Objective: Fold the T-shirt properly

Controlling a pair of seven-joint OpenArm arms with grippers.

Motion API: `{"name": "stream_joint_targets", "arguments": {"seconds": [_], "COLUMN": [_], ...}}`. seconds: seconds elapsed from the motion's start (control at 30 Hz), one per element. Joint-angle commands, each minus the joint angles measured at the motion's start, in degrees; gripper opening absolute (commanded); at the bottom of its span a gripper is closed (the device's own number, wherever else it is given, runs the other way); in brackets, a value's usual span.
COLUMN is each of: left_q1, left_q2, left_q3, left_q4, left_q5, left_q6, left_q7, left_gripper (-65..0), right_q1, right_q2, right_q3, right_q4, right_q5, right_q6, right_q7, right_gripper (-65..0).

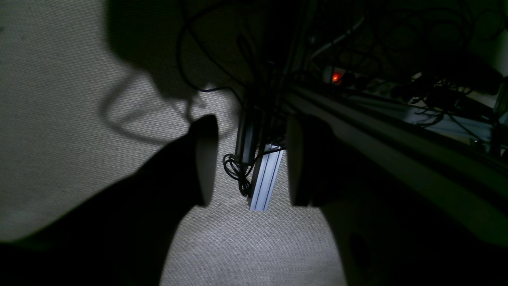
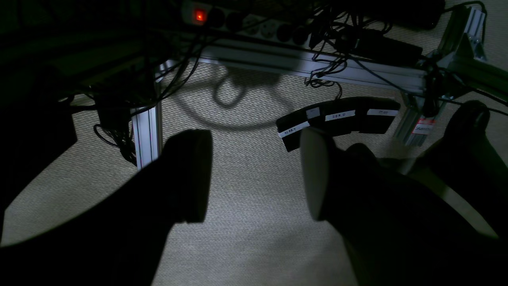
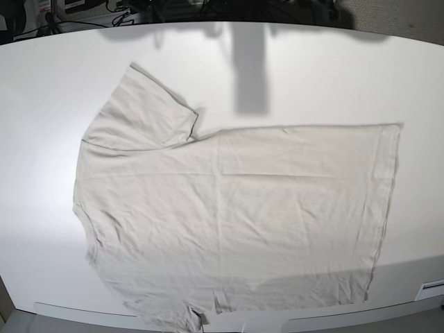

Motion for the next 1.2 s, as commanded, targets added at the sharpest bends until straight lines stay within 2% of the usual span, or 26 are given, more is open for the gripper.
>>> {"name": "stream_joint_targets", "arguments": {"seconds": [0.0, 0.4, 0.6, 0.83, 0.93, 1.0, 1.1, 1.17], "left_q1": [0.59, 4.26, 4.42, 6.38, 8.61, 10.84, 14.82, 17.7], "left_q2": [-0.22, -0.15, 0.15, 0.13, 0.15, 0.15, 0.31, 0.85], "left_q3": [0.04, 0.04, 0.04, 0.04, 0.04, 0.07, 0.07, 0.07], "left_q4": [0.15, 5.4, 5.38, 5.68, 8.22, 11.45, 17.94, 22.91], "left_q5": [-0.35, -0.37, -0.39, -0.42, -2.73, -4.79, -4.96, -4.94], "left_q6": [-0.55, -0.57, -0.57, -0.57, -0.61, -2.47, -7.8, -8.79], "left_q7": [-0.72, -1.66, 0.07, -0.63, -0.68, -0.66, -0.63, -0.61], "left_gripper": [-37.1, -37.1, -37.1, -37.1, -37.1, -37.1, -37.1, -37.1], "right_q1": [-0.13, -1.25, -6.1, -13.42, -16.5, -18.56, -21.97, -24.35], "right_q2": [0.39, 1.84, 1.99, 2.45, 2.99, 3.61, 4.81, 5.68], "right_q3": [0.02, 0.02, 0.02, 0.02, 0.02, 0.02, 0.02, 0.02], "right_q4": [0.28, 0.81, 6.84, 15.8, 19.8, 22.73, 27.76, 31.61], "right_q5": [-0.15, -1.25, -2.54, -2.51, -2.51, -2.51, -2.49, -2.47], "right_q6": [-0.35, 0.7, 0.68, 0.68, 0.7, 0.7, 0.68, 0.68], "right_q7": [0.61, 1.66, 1.73, 1.66, 1.6, 1.46, 1.38, 0.52], "right_gripper": [-29.4, -29.4, -29.4, -29.4, -29.4, -29.4, -29.4, -29.4]}}
